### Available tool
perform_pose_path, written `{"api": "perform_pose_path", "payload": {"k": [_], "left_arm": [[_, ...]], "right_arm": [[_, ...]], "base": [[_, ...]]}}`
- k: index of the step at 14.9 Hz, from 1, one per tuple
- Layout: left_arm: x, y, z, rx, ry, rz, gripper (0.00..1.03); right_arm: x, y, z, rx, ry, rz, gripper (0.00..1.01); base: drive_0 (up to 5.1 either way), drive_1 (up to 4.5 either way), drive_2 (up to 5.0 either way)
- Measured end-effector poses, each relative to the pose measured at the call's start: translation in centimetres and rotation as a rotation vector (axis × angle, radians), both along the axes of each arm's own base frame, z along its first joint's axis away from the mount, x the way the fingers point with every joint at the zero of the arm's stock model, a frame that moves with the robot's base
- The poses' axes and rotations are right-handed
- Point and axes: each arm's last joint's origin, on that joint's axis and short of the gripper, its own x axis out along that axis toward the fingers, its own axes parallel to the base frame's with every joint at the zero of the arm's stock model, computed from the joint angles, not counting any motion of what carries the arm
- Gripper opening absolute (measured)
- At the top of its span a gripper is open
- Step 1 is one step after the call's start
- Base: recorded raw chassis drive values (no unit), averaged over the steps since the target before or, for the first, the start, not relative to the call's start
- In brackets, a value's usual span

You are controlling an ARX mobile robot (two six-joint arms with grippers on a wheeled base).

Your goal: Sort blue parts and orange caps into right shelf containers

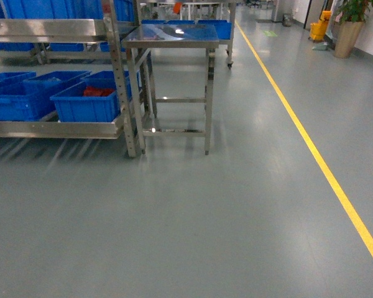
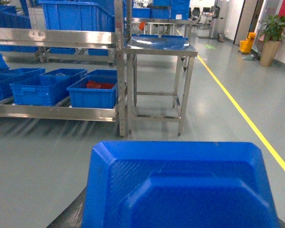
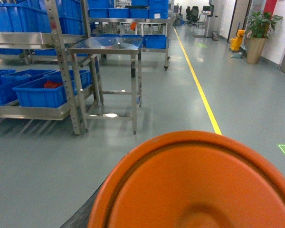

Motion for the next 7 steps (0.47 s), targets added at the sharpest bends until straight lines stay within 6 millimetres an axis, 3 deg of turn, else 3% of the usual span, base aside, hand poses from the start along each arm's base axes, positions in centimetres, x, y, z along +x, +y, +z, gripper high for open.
{"api": "perform_pose_path", "payload": {"k": [7], "left_arm": [[0.00,0.00,-0.06,0.000,0.006,0.001,0.41]], "right_arm": [[0.00,0.00,-0.02,0.000,0.002,0.000,0.42]], "base": [[0.0,4.32,-4.3]]}}
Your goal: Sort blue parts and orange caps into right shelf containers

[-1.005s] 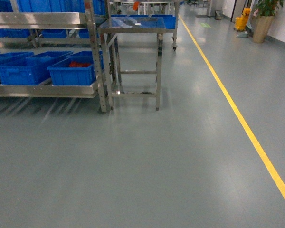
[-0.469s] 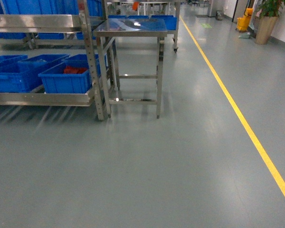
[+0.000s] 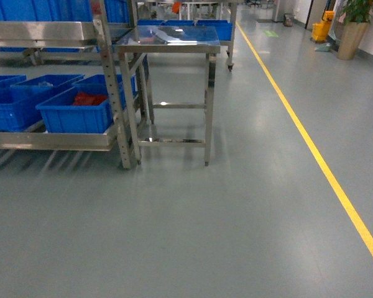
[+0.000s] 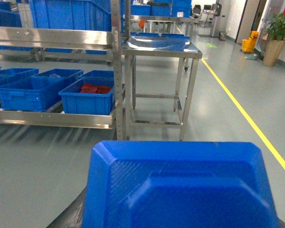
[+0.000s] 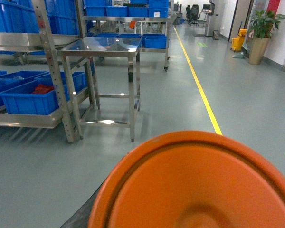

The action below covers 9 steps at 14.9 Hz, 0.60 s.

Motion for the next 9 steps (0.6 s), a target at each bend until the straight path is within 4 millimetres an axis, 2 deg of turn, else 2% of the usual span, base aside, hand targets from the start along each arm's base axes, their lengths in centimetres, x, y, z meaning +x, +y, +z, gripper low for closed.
{"api": "perform_pose_path", "payload": {"k": [9], "left_arm": [[0.00,0.00,0.04,0.000,-0.005,0.000,0.41]], "right_arm": [[0.00,0.00,0.04,0.000,-0.004,0.000,0.42]], "base": [[0.0,4.36,-4.3]]}}
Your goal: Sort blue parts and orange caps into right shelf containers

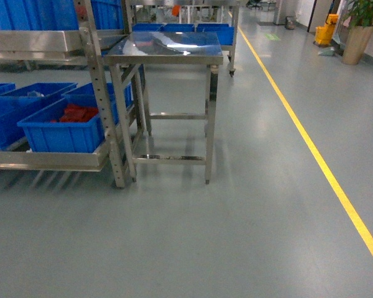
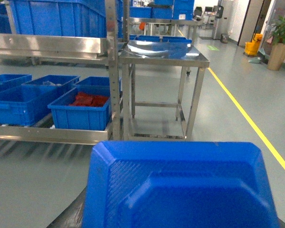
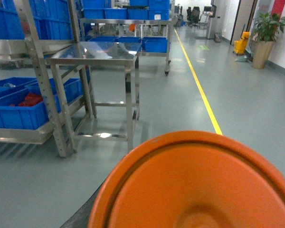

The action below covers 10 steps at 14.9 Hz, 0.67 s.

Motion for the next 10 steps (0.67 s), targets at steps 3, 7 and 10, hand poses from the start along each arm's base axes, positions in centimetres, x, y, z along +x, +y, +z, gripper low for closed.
{"api": "perform_pose_path", "payload": {"k": [3,7,10], "left_arm": [[0.00,0.00,0.00,0.000,0.000,-0.001,0.41],[0.00,0.00,-0.03,0.000,0.003,0.000,0.41],[0.00,0.00,-0.03,0.000,0.003,0.000,0.41]], "right_arm": [[0.00,0.00,-0.03,0.000,0.003,0.000,0.42],[0.00,0.00,-0.02,0.000,0.002,0.000,0.42],[0.00,0.00,-0.03,0.000,0.003,0.000,0.42]], "base": [[0.0,4.32,-4.4],[0.0,4.35,-4.3],[0.0,4.32,-4.3]]}}
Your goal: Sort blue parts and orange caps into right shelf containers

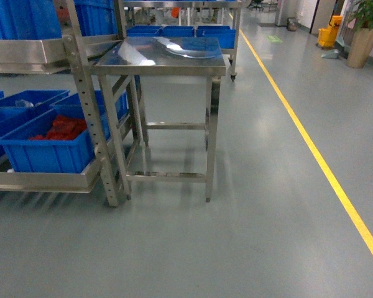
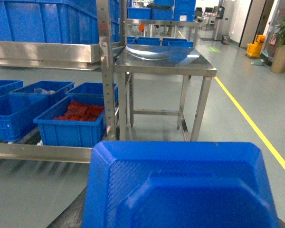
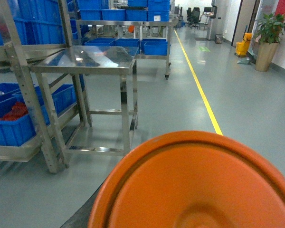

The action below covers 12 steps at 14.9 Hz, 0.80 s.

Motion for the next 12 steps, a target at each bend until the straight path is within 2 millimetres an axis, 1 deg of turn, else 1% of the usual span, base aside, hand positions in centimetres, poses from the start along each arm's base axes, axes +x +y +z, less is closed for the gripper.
{"api": "perform_pose_path", "payload": {"k": [9,12], "left_arm": [[0.00,0.00,0.01,0.000,-0.001,0.000,0.41],[0.00,0.00,0.00,0.000,0.000,0.002,0.41]], "right_arm": [[0.00,0.00,0.00,0.000,0.000,0.000,0.42],[0.00,0.00,0.01,0.000,-0.001,0.000,0.42]], "base": [[0.0,4.27,-4.3],[0.0,0.00,0.0]]}}
